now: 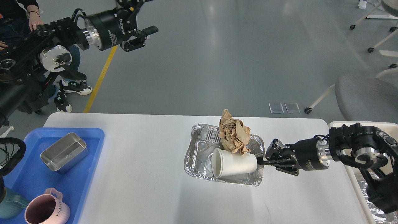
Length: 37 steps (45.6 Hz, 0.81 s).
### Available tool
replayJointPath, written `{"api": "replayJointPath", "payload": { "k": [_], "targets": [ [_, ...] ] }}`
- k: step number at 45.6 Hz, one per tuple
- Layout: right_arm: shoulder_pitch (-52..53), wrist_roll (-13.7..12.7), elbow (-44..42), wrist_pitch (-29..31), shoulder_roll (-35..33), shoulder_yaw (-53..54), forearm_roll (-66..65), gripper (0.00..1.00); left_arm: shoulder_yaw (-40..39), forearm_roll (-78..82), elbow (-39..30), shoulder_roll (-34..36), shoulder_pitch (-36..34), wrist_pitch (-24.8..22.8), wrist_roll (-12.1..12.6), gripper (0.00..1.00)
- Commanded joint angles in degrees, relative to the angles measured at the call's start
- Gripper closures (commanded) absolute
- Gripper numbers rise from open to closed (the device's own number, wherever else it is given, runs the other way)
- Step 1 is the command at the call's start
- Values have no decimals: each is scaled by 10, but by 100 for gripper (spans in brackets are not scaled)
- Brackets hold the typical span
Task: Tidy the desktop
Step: 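Raise the left gripper away from the foil tray, then lift the foil tray with the right gripper and carry it to the white bin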
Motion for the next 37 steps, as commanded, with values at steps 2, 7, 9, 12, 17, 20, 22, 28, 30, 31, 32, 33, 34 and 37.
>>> {"api": "replayJointPath", "payload": {
  "k": [2, 7, 9, 12, 17, 20, 22, 28, 30, 31, 32, 33, 34, 37],
  "targets": [
    [-9, 1, -2, -8, -1, 24, 0, 100, -77, -105, 31, -7, 63, 6, 2, 3],
    [-21, 1, -2, -14, -1, 46, 1, 100, -110, -115, 39, -16, 111, 11, -4, 3],
    [-26, 1, -2, -17, -1, 56, 1, 100, -131, -115, 39, -16, 131, 14, -4, 3],
    [-26, 1, -2, -21, -1, 70, 1, 100, -167, -115, 40, -16, 164, 15, -4, 3],
    [-37, 1, -2, -32, -1, 96, 1, 100, -207, -115, 43, -16, 200, 15, -5, 3],
    [-48, 1, -2, -42, -1, 108, 1, 100, -223, -116, 43, -16, 221, 14, -6, 3],
    [-55, 1, -2, -54, -2, 112, 1, 100, -236, -115, 43, -16, 237, 14, -6, 3],
    [-75, 2, 1, -69, -6, 132, 2, 100, -290, -118, 43, -18, 275, 11, -5, 3],
    [-80, 2, 1, -69, -6, 142, 2, 100, -296, -119, 43, -18, 284, 8, -4, 3],
    [-82, 3, 1, -69, -6, 149, 2, 100, -298, -119, 43, -18, 287, 7, -4, 3],
    [-84, 3, 1, -69, -6, 154, 2, 100, -299, -119, 43, -17, 289, 7, -4, 3],
    [-84, 3, 1, -69, -6, 158, 2, 100, -299, -119, 44, -17, 289, 7, -4, 3],
    [-84, 3, 1, -70, -5, 163, 2, 100, -299, -119, 46, -17, 289, 7, -4, 3],
    [-85, 3, 1, -76, -5, 177, 3, 100, -301, -125, 59, -19, 289, 6, -5, 3]
  ]
}}
